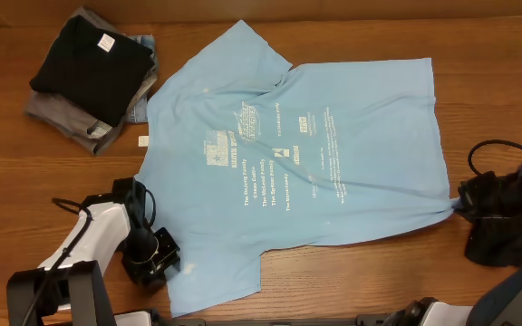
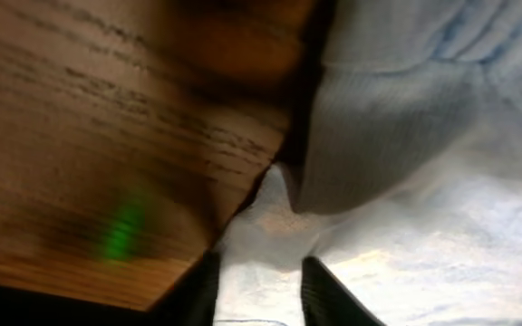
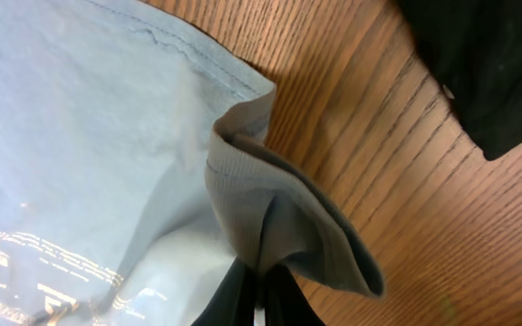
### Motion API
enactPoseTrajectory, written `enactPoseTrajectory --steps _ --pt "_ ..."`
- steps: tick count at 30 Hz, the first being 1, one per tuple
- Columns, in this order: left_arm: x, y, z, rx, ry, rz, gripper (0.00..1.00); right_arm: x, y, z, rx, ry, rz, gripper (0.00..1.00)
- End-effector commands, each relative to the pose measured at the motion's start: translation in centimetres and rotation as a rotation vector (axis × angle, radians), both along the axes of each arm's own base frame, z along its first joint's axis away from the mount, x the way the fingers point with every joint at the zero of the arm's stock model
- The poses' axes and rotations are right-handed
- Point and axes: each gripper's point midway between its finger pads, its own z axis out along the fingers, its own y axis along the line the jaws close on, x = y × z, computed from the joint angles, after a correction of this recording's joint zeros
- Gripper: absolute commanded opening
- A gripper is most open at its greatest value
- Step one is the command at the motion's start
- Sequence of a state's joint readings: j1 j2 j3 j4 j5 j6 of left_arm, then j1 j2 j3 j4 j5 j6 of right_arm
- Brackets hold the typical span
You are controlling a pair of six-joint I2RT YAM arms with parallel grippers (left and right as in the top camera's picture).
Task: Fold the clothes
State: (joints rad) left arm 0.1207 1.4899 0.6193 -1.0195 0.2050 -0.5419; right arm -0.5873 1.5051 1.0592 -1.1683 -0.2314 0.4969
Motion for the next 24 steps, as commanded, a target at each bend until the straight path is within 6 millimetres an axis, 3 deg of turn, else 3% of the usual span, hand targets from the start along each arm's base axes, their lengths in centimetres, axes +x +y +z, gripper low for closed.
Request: enactPoseTrajectory --steps 1,2,6,12,15,17,24 --pt "0.1 -0.2 0.1 -0.004 -0.013 0.004 0.11 0.8 -0.2 0.7 -0.014 -0.039 0.011 0.05" --pt "0.3 -0.4 0.2 -0.022 -0.022 -0.002 0.04 0.7 -0.2 0.7 -0.014 -0.038 0.011 0.05" --pt "1.8 -0.8 1.3 -0.059 -0.060 -0.020 0.04 0.7 -0.2 0.7 -0.012 -0.036 0.011 0.05" --pt "3.6 0.9 4.6 0.011 -0.072 -0.106 0.06 0.7 0.1 1.0 -0.012 -0.057 0.057 0.05" --pt "3.4 1.1 4.9 0.027 -0.052 -0.097 0.36 0.8 0.1 1.1 -0.013 -0.062 0.062 0.05" --pt "2.9 1.3 4.4 0.046 -0.033 -0.070 0.49 0.8 0.1 1.1 -0.014 -0.063 0.062 0.05" --pt "0.4 1.0 1.3 0.070 0.021 0.029 0.54 0.8 0.1 1.1 -0.014 -0.063 0.061 0.05"
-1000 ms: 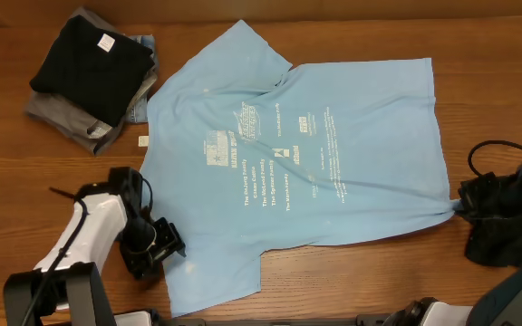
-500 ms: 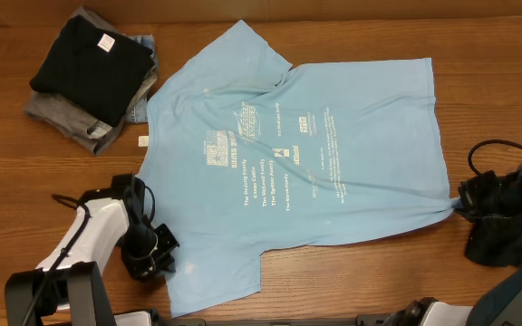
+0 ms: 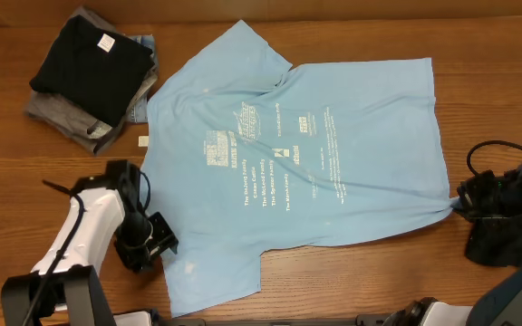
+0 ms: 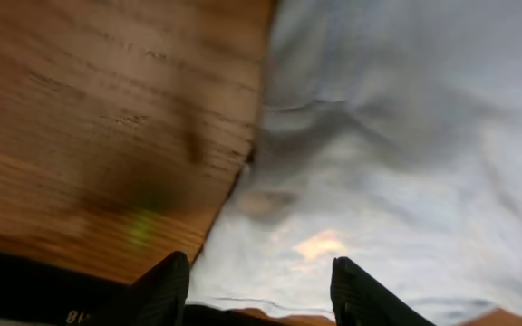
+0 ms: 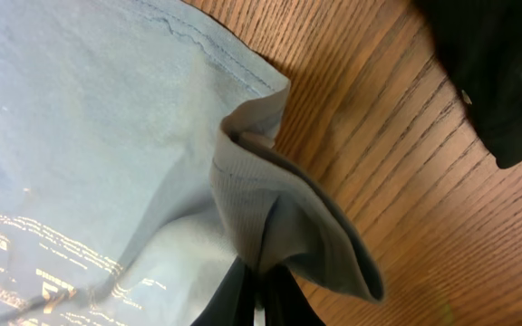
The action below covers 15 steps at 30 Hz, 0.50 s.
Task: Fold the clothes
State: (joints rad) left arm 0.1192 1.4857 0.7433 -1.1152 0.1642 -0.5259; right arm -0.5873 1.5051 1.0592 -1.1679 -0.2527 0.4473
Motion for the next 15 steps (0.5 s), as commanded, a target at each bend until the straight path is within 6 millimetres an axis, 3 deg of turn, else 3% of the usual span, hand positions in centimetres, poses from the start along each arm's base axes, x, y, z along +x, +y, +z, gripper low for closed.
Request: enactPoseTrajectory --steps 1,6,10,11,13,15 --pt "-2.2 0.0 -1.5 0.033 0.057 0.061 0.54 0.6 -0.2 1.0 -0.023 -0.041 0.013 0.05" --pt "-3.7 -0.2 -2.6 0.038 0.089 0.096 0.50 0.8 -0.3 1.0 -0.028 -0.048 0.013 0.05" --pt "-3.7 -0.2 -2.6 0.044 0.090 0.103 0.29 0.9 -0.3 1.1 -0.025 -0.053 0.010 0.05" --pt "-3.9 0.1 -2.6 0.058 0.094 0.098 0.29 0.9 -0.2 1.1 -0.018 -0.056 0.011 0.05" --pt "-4.7 1.0 -2.4 0.113 0.127 0.078 0.42 1.0 -0.1 1.1 -0.014 -0.059 0.011 0.05" --pt "-5.2 1.8 -2.3 0.162 0.149 0.079 0.49 1.0 0.0 1.2 -0.005 -0.065 0.011 0.05"
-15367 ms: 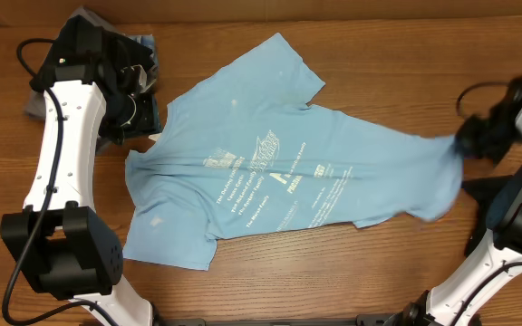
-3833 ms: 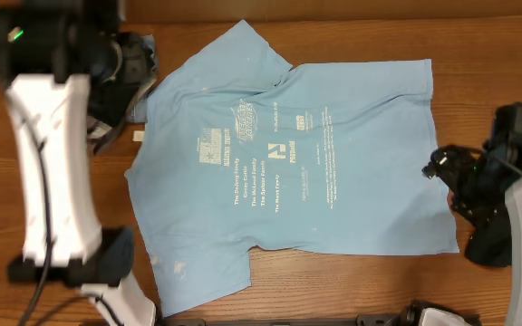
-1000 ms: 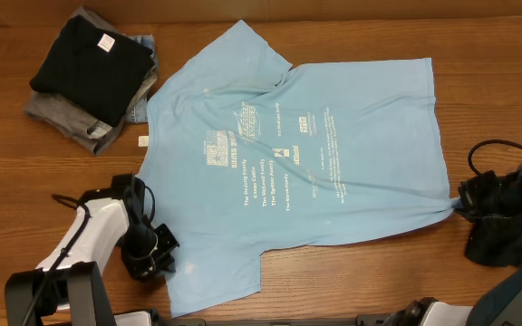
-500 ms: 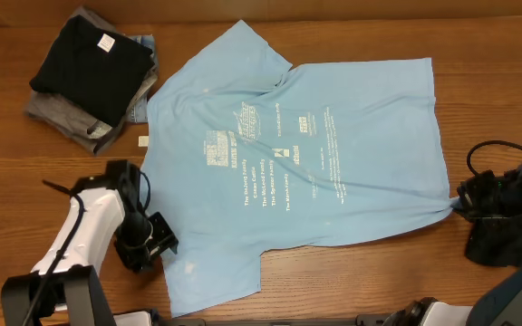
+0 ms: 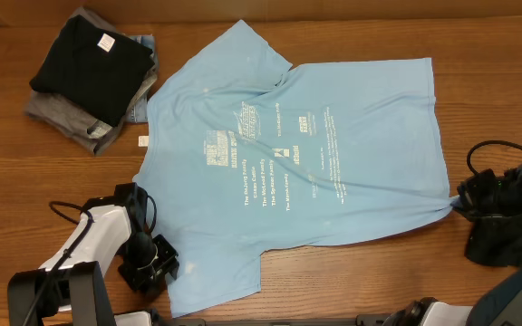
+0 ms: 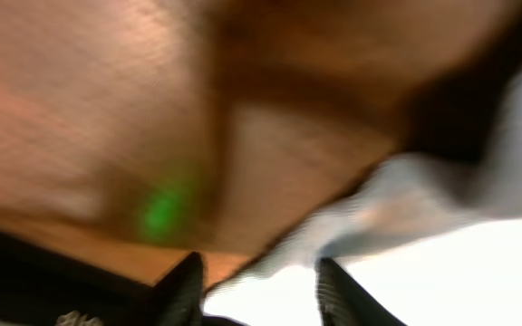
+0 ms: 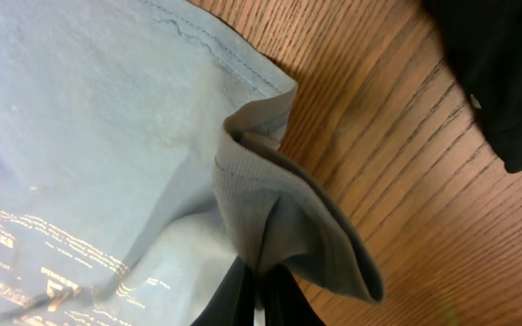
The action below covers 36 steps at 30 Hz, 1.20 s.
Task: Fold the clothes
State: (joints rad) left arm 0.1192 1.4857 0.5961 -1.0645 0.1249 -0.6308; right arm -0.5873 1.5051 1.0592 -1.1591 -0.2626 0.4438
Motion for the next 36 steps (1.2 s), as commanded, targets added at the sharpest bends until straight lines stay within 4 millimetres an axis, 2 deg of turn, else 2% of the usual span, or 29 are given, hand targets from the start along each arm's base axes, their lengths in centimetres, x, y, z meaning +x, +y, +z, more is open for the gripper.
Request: enactPoseTrajectory --steps 1,8,11,13,14,17,21,24,27,29,31,32,33,34,36 --pt "-0.8 1.6 0.1 0.102 0.030 -0.010 0.50 0.9 0.1 1.2 -0.002 -0.056 0.008 0.05" --pt "-0.5 1.6 0.0 0.113 0.022 0.018 0.47 1.2 0.2 1.3 0.007 -0.072 0.010 0.05" --pt "-0.5 1.5 0.0 0.108 0.022 0.024 0.49 1.2 0.2 1.3 0.007 -0.073 0.013 0.05" --pt "0.1 0.6 -0.1 0.056 -0.002 0.046 0.52 1.2 0.2 1.3 0.007 -0.073 0.013 0.05" --pt "1.1 -0.4 -0.3 -0.002 -0.043 0.069 0.52 1.2 0.2 1.3 0.006 -0.074 0.013 0.05" --pt "2.4 -0.9 -0.6 -0.033 -0.096 0.082 0.52 1.2 0.2 1.3 0.005 -0.075 0.013 0.05" --pt "3.3 -0.6 -0.9 -0.018 -0.136 0.077 0.52 1.2 0.2 1.3 0.006 -0.074 0.013 0.05" --pt "3.4 -0.6 -0.9 -0.018 -0.139 0.077 0.40 1.1 0.3 1.3 0.008 -0.071 0.013 0.05" --pt "3.4 -0.9 -0.8 -0.037 -0.139 0.082 0.19 1.1 0.3 1.3 0.007 -0.072 0.013 0.05" --pt "3.0 -1.0 -0.7 -0.042 -0.124 0.079 0.17 1.1 0.3 1.3 0.007 -0.072 0.013 0.05" --pt "2.6 -1.1 -0.6 -0.046 -0.107 0.073 0.24 1.1 0.3 1.3 0.007 -0.072 0.013 0.05" --pt "2.5 -1.1 -0.6 -0.051 -0.105 0.059 0.24 1.1 0.3 1.3 0.007 -0.072 0.013 0.05" --pt "2.4 -1.1 -0.6 -0.057 -0.108 0.041 0.23 1.1 0.3 1.3 0.007 -0.072 0.013 0.05" --pt "2.4 -1.1 -0.5 -0.063 -0.110 0.030 0.15 1.2 0.3 1.3 0.007 -0.073 0.013 0.05" --pt "2.3 -1.2 -0.5 -0.077 -0.112 0.006 0.04 1.2 0.3 1.3 0.007 -0.073 0.013 0.05"
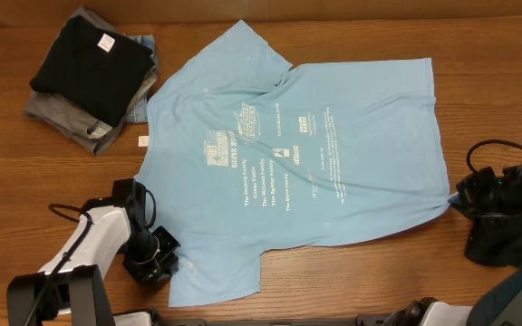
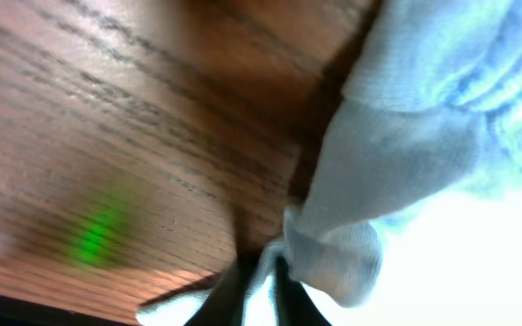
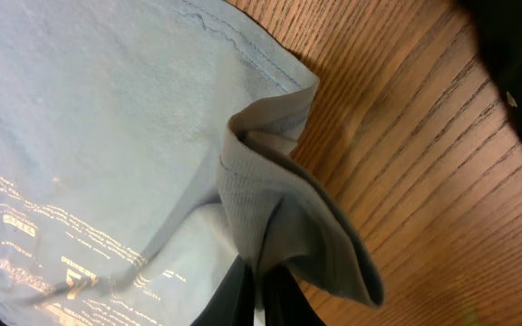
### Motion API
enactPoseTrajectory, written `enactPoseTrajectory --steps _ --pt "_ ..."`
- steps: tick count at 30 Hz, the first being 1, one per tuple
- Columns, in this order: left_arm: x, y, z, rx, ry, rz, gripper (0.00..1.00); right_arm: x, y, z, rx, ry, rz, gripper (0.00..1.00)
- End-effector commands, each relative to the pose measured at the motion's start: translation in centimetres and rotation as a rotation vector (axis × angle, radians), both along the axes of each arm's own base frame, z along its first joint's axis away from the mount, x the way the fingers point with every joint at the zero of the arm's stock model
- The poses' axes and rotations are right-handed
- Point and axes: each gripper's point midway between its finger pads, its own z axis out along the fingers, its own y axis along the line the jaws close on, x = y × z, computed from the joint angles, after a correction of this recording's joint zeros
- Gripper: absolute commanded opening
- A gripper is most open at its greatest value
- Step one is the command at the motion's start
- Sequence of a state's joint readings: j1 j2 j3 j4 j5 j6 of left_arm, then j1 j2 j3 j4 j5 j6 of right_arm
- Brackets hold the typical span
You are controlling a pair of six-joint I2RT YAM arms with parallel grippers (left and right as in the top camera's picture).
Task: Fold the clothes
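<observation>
A light blue T-shirt (image 1: 297, 154) with pale print lies spread flat across the table. My left gripper (image 1: 165, 261) sits at the shirt's lower left edge, shut on a bunched fold of the blue cloth (image 2: 333, 244). My right gripper (image 1: 458, 199) is at the shirt's lower right corner, shut on a pinched fold of its hem (image 3: 279, 217). The corner cloth puckers toward that gripper.
A stack of folded clothes (image 1: 89, 77), black on top of grey, lies at the far left. A dark garment (image 1: 497, 237) lies at the right edge beside my right arm. Bare wood (image 1: 352, 281) shows in front of the shirt.
My left gripper, open beside the shirt's edge before, is now shut on a fold of the blue cloth. The right gripper keeps its grip on the corner, nearly unmoved.
At first my left gripper was open at the shirt's lower left edge. Then it stood a little farther left and higher, then lower again, still open. Now it is shut on the edge. My right gripper held the lower right corner throughout.
</observation>
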State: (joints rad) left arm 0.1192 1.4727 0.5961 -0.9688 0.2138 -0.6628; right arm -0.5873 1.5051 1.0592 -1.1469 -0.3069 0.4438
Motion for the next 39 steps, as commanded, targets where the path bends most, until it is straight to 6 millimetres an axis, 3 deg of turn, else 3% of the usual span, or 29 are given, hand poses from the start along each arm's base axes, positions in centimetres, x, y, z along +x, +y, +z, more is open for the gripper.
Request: enactPoseTrajectory --steps 1,9,17,23,28,32,39 --pt "-0.3 -0.2 0.0 -0.023 -0.003 -0.062 0.04 0.5 -0.2 1.0 -0.023 -0.038 0.010 0.05" --pt "0.2 -1.3 2.0 -0.122 -0.031 -0.157 0.04 0.1 0.1 1.3 -0.021 -0.035 0.037 0.05" --pt "4.9 -0.3 8.7 -0.061 -0.259 -0.218 0.04 -0.8 0.3 4.9 -0.072 -0.076 0.058 0.05" --pt "5.5 0.9 12.6 0.038 -0.369 -0.204 0.04 -2.6 0.5 6.5 -0.108 -0.035 0.054 0.04" --pt "4.5 2.0 13.6 0.110 -0.370 -0.193 0.04 -4.9 1.1 6.2 -0.091 0.069 0.045 0.04" --pt "3.8 2.3 13.6 0.129 -0.350 -0.197 0.04 -6.6 -0.2 5.5 -0.162 0.170 -0.013 0.04" --pt "3.3 2.5 13.6 0.138 -0.329 -0.207 0.04 -6.9 1.0 3.4 -0.091 0.194 -0.020 0.11"
